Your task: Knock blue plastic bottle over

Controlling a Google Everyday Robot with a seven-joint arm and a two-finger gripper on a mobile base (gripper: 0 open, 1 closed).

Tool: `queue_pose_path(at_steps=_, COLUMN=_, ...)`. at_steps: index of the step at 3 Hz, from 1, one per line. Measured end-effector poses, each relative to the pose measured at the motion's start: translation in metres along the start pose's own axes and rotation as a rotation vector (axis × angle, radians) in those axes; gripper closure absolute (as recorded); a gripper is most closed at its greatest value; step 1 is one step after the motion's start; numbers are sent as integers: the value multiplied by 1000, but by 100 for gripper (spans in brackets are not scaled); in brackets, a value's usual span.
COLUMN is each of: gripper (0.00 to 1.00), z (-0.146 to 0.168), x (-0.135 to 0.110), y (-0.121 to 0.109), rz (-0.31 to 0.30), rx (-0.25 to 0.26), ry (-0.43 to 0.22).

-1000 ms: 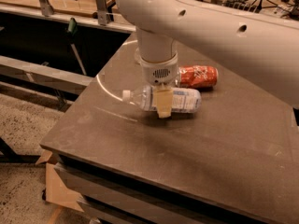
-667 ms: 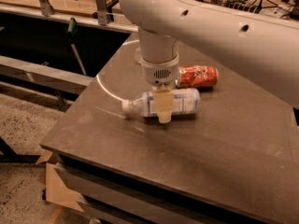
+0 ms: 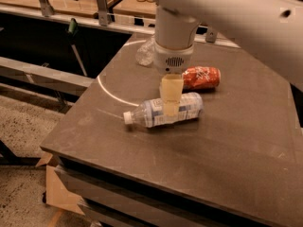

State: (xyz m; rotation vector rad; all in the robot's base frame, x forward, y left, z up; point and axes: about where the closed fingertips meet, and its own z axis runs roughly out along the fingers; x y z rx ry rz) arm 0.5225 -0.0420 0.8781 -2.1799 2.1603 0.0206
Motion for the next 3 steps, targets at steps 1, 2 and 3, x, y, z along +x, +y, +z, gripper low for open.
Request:
queue_pose_path(at_steps=1, gripper=0, z=-38, x=22, y=-4, rz=85, rx=124, ry=-120)
queue_pose_path(at_steps=2, gripper=0, z=-81, x=63, y=-15, rz=238, rx=294, ry=-173)
queue_pose_path(at_steps=3, gripper=0, z=-84, x=63, y=-17, rz=251, rx=309, ry=-181)
